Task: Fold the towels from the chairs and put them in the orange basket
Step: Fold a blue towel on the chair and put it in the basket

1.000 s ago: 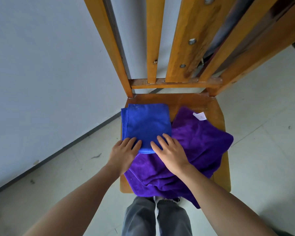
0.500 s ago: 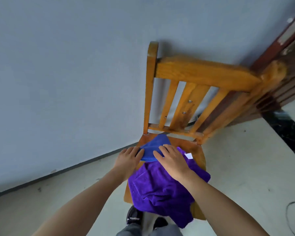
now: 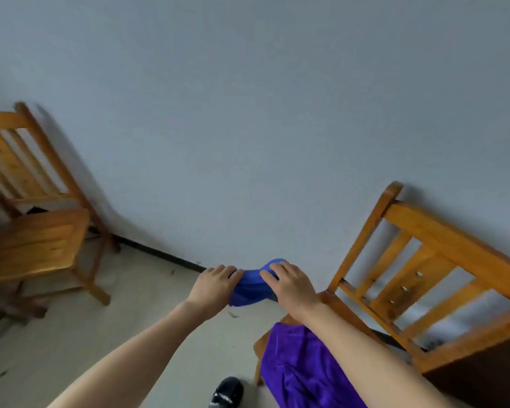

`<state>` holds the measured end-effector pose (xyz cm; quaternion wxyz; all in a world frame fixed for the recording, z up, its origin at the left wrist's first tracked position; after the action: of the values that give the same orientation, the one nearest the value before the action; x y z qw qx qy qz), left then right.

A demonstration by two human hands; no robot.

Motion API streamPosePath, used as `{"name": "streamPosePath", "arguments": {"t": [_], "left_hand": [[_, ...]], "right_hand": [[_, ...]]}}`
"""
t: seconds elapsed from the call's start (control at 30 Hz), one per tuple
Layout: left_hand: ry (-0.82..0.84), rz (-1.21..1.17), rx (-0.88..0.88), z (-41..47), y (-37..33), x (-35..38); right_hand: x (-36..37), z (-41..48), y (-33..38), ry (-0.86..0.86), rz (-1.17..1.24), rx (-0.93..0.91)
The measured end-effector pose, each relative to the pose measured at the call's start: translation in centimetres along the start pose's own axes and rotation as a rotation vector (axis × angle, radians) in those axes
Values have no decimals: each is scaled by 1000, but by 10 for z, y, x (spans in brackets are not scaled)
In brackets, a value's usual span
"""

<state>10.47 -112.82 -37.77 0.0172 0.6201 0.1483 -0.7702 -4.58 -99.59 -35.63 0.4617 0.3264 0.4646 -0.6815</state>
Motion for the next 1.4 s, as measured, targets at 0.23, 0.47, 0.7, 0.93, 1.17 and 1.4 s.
{"name": "streamPosePath", "arguments": {"t": [0.23,0.47,0.7,0.93,1.17,1.4], "left_hand": [[-136,120,-475,-153,9,-78],[-311,296,-868,-324,-11,-139],[-414,425,-1174,-487,-51,-165],[-523,557,-1279,-637,-83,-193],[-588,605,-1393,-762,-115,-210],[-588,640,-1548,-826,-125,-203]], "right_hand": [[-59,78,109,-287,200,-367],[-135,122,265,-565,384,-715],[-206,111,420,-687,505,-1030],[-281,76,567,-691,497,-1193],[-350,37,678,-710,592,-1382],[-363,24,769,-682,545,-1495]]}}
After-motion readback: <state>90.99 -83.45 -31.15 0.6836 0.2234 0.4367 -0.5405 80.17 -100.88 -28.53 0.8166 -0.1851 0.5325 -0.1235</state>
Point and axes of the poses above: each hand's wrist, its own z-axis towards the middle knuckle, its own x-axis out of the palm, y = z × x, the point moved 1 cm from there along z, towards the middle knuckle, and after that the axes turned 15 degrees about -z, right-handed, at the moved point
